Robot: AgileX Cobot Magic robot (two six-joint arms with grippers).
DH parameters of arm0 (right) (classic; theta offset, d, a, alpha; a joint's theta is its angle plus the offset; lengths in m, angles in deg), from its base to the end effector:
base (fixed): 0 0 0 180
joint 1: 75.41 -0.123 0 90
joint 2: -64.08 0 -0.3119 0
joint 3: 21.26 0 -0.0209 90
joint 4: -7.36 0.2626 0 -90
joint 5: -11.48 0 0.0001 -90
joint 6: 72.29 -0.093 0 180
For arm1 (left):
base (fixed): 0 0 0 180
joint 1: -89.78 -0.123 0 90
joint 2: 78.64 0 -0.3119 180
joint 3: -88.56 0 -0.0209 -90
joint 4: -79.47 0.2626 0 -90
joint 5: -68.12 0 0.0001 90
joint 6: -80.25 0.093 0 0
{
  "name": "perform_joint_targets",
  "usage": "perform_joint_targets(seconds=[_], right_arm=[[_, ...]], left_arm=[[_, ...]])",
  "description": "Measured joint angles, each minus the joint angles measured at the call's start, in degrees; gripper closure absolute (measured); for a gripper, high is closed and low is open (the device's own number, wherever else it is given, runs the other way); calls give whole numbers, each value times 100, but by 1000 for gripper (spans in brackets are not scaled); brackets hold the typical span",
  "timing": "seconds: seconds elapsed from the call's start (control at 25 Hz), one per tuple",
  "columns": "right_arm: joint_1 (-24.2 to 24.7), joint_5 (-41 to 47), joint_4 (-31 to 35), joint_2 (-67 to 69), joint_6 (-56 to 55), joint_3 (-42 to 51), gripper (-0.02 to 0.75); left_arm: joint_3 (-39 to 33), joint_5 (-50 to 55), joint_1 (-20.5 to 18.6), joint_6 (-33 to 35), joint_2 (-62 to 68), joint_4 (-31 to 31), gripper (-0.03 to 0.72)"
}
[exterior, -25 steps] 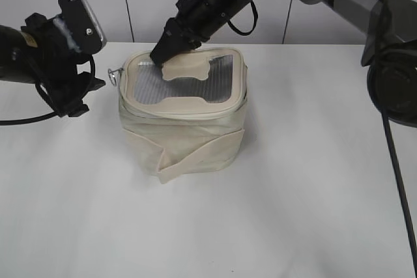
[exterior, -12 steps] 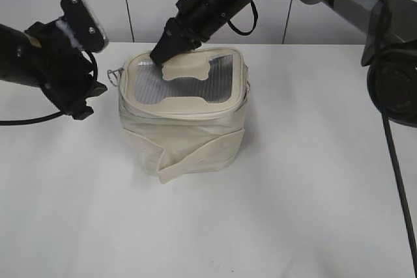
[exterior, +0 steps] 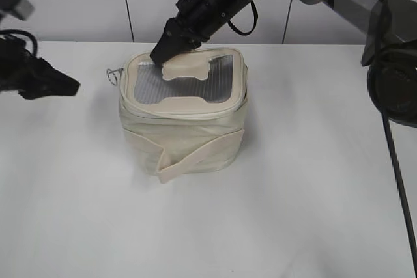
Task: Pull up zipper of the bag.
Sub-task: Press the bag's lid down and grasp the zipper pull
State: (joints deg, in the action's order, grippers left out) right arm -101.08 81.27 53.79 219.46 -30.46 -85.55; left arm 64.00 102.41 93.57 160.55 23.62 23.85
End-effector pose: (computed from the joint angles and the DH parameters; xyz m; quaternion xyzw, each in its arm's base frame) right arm 0.4930 0.3071 0.2081 -0.4429 0.7940 0.3621 0.2056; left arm 0.3291 -0.0652 0.2174 0.3340 0.8737 -0.1634 0.3137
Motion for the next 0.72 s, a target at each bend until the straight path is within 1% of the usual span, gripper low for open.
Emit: perform_joint_targets(seconds=[0.04,0.08,0.16,0.2,0.28,0.36,0.44,0.52,0.6,0.72], right_arm=[[0,0,0,0,0,0,697],[0,0,0,0,2,0,697],[0,0,0,0,2,0,697],[0,0,0,0,7,0,697],[0,0,0,0,7,0,697],[0,0,0,0,7,0,697],[0,0,0,0,7,0,697],[0,0,0,0,7,0,697],[0,0,0,0,7,0,697],[0,0,0,0,7,0,697]], left_arm=[[0,401,-349,436,-5,-677,393],[0,725,-646,883,-5,-1197,393],[14,1127,-972,1562,-12,-1824,394],[26,1194,-1010,1975,-12,-2018,394],[35,1255,-914,2881,-12,-2209,393],[35,1154,-649,3652,-12,-2301,372],[35,785,-347,4314,-12,-2303,337],[35,276,-51,4662,-12,-2303,312],[35,-159,195,4860,36,-2308,302],[35,-404,360,4970,201,-2211,299]])
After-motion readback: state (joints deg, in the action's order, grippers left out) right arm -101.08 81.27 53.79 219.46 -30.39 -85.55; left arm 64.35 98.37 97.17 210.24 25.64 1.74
